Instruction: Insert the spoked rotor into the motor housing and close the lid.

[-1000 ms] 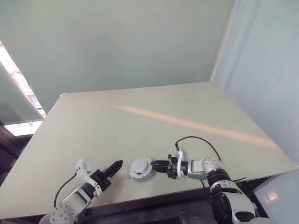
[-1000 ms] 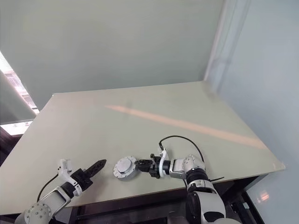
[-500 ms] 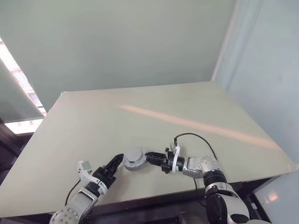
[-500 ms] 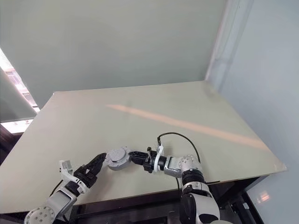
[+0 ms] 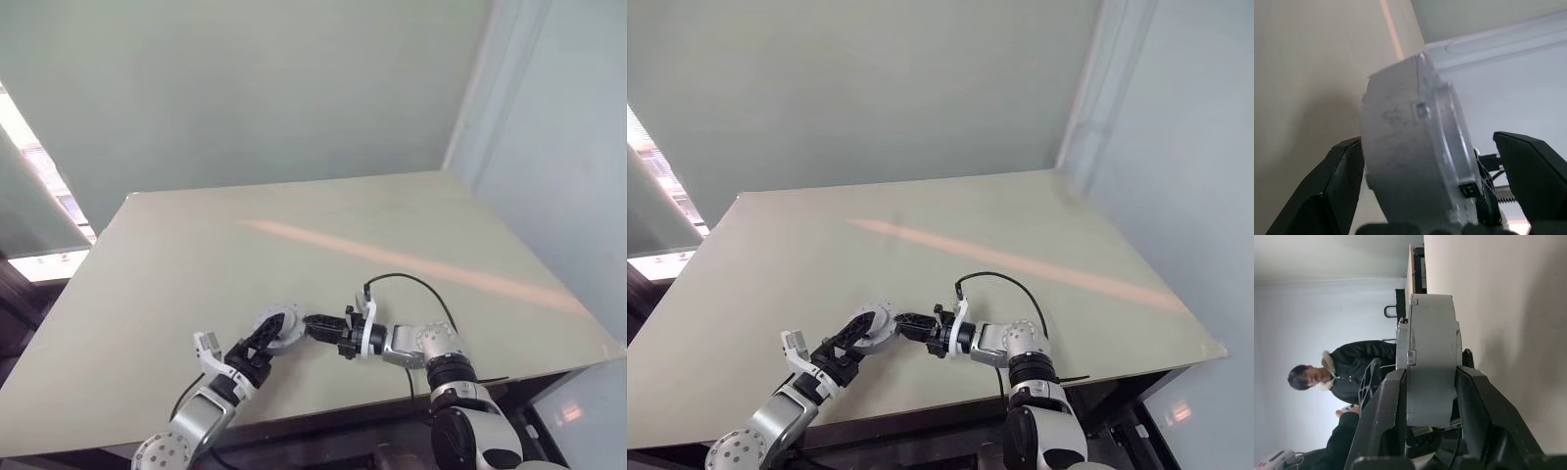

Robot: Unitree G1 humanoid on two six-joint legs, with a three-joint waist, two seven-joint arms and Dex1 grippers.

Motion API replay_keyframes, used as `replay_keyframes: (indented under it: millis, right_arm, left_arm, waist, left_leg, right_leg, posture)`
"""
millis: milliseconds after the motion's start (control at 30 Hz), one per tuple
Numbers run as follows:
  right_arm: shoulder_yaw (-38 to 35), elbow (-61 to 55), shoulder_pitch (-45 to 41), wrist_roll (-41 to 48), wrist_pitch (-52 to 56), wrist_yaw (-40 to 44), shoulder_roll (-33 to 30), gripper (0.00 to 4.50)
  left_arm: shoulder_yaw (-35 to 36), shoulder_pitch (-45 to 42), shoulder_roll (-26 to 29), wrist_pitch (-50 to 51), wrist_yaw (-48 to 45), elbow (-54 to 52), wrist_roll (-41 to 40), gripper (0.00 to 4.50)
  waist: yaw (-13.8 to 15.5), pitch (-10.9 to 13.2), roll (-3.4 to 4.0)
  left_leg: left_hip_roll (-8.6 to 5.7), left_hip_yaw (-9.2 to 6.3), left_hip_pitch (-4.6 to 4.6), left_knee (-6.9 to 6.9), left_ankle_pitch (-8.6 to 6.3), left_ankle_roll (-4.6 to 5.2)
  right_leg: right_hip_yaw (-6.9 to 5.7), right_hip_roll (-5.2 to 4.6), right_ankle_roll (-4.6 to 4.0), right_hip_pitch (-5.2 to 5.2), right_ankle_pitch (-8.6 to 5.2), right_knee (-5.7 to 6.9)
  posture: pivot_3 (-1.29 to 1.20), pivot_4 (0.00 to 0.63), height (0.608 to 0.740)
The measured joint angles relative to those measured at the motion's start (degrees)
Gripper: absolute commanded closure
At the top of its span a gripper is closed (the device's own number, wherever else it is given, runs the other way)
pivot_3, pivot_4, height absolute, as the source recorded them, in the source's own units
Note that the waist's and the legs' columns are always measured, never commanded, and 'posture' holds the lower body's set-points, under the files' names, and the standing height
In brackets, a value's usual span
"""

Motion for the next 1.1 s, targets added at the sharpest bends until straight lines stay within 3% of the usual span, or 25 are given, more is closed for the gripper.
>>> replay_keyframes:
  millis: [133, 367, 933, 1100]
  right_arm:
    - [0.31, -0.39, 0.0, 0.14, 0.4, -0.25, 0.0, 3.29]
    - [0.62, -1.17, 0.24, 0.26, 0.76, -1.08, 0.02, 3.29]
    - [2.75, -3.99, 2.15, 0.25, -1.65, -0.91, 0.33, 3.29]
    - [4.88, -4.66, 2.5, 0.0, -5.8, -0.41, 0.36, 1.57]
  left_arm:
    - [0.01, -0.51, -0.18, -0.44, -0.06, 1.24, -0.89, 0.0]
    - [0.69, -3.44, 0.87, -0.82, -3.75, 8.45, -2.36, 2.16]
    - [0.31, -3.11, 0.56, -1.21, -7.52, 11.22, -3.02, 2.26]
    - [0.25, -2.79, -0.09, -2.22, -6.96, 10.71, -2.95, 2.41]
  waist:
    - [0.0, 0.0, 0.0]
    - [-0.01, 0.0, 0.0]
    - [-0.02, 0.0, 0.0]
    - [-0.01, 0.0, 0.0]
  left_leg:
    - [0.0, 0.0, -0.02, 0.0, 0.0, 0.0]
    - [-0.01, -0.02, -0.03, 0.05, 0.0, 0.0]
    - [0.0, -0.01, -0.05, 0.04, 0.0, 0.0]
    - [0.0, -0.02, -0.05, 0.06, 0.0, 0.0]
  right_leg:
    - [0.0, 0.0, 0.0, 0.0, 0.0, 0.0]
    - [-0.01, 0.02, 0.0, -0.01, 0.0, 0.01]
    - [0.01, 0.01, 0.0, -0.02, 0.0, 0.01]
    - [0.01, 0.01, 0.0, -0.01, 0.0, 0.0]
  posture:
    - [0.0, 0.0, 0.74]
    - [0.0, 0.0, 0.74]
    - [0.0, 0.0, 0.74]
    - [0.0, 0.0, 0.74]
